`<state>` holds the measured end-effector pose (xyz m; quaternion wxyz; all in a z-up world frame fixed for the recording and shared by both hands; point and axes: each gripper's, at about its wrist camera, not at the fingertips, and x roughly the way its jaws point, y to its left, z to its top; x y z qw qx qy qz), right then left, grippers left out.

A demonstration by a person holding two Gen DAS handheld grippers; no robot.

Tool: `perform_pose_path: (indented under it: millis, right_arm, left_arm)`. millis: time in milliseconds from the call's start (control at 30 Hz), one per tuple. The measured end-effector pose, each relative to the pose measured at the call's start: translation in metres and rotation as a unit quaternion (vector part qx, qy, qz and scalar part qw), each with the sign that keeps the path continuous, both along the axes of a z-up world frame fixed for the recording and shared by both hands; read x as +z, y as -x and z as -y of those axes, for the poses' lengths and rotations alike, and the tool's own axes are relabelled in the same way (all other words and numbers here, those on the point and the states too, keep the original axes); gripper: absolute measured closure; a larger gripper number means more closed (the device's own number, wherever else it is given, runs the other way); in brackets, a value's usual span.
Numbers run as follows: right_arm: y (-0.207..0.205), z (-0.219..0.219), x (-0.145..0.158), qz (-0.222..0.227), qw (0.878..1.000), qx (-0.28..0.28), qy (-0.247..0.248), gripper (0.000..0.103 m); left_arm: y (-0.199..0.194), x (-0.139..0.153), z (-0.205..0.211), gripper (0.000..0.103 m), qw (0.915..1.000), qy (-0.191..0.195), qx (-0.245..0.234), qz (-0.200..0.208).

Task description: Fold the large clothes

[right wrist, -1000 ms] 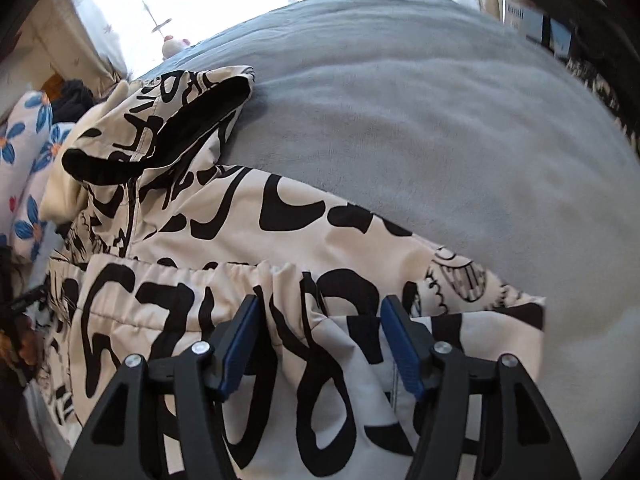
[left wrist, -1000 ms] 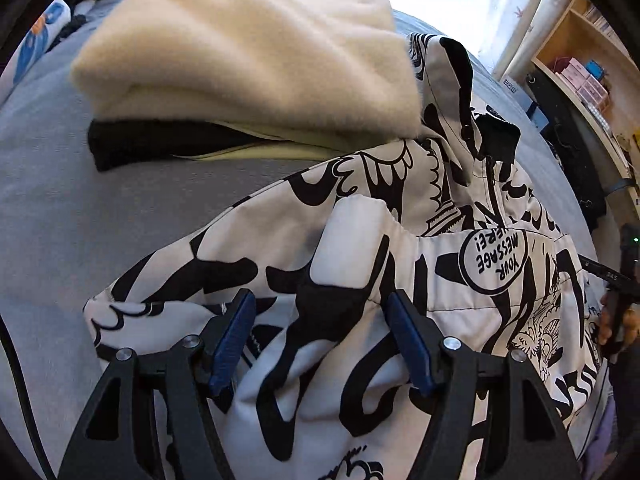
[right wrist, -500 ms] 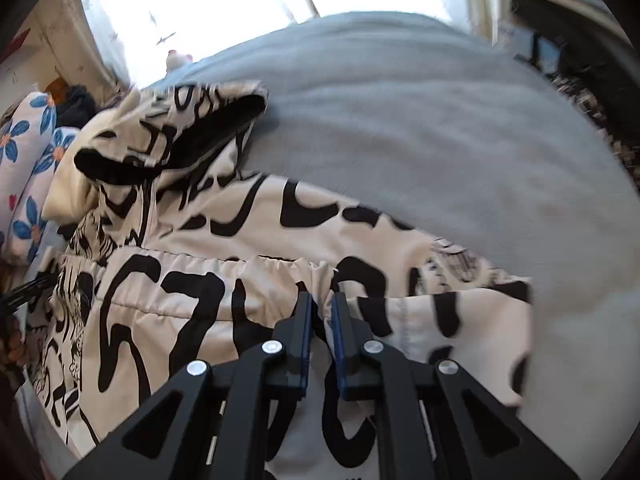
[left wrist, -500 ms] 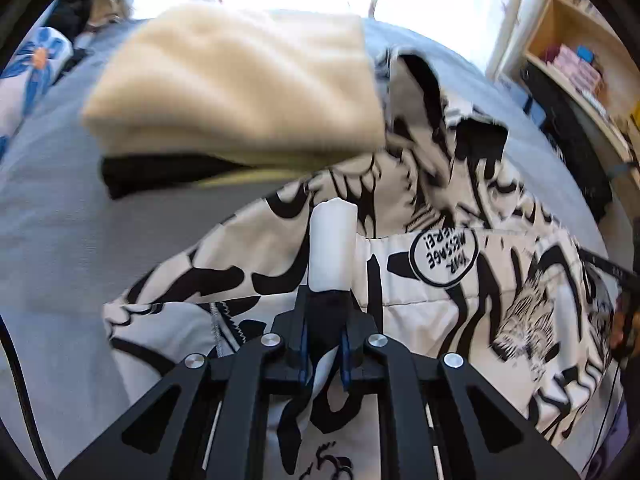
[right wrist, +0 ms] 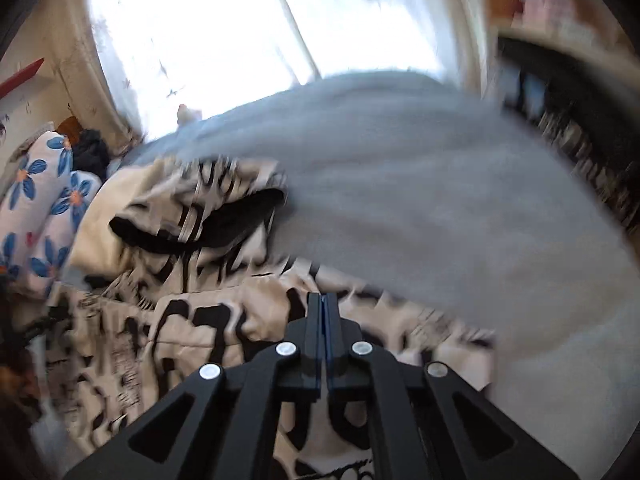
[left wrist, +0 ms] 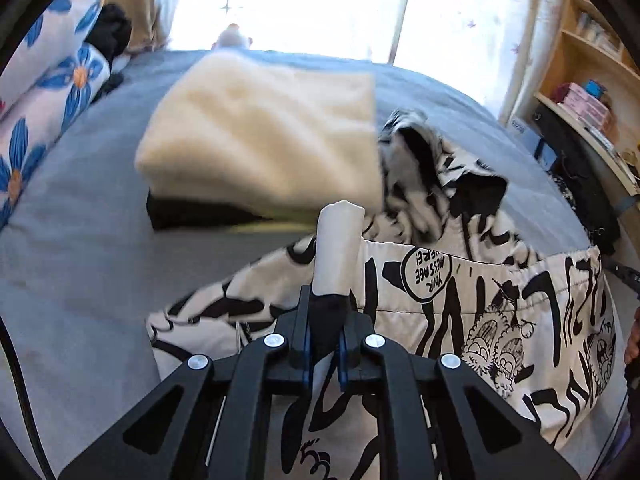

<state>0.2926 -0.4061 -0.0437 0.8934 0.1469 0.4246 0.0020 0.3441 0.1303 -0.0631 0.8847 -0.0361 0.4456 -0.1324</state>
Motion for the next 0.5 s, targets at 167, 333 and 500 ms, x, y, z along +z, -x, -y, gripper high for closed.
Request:
perform_pose_path:
  millis: [167,333,500]
  right_arm:
    - [-0.011,0.019,-0.038,-0.064,0.997,0.002,-0.036,0.072]
    - [-0.016,0.03,-0.07,-0.105,0.992,0.023,-0.06,0.047]
    - [-0.024,0.022,-0.087,-0.121,0.989,0.049,-0.069,0.047]
  left_arm:
    - [-0.005,-0.018,-0.001,0.096,0.9997,0.007,0.013,-0.017]
    - [-0.009,-0.022,0.001,0.096,0.9996,0.003,0.01,-0.025]
    - [-0.012,-0.028,0.001,0.096,0.9992,0.006,0.016,-0.035]
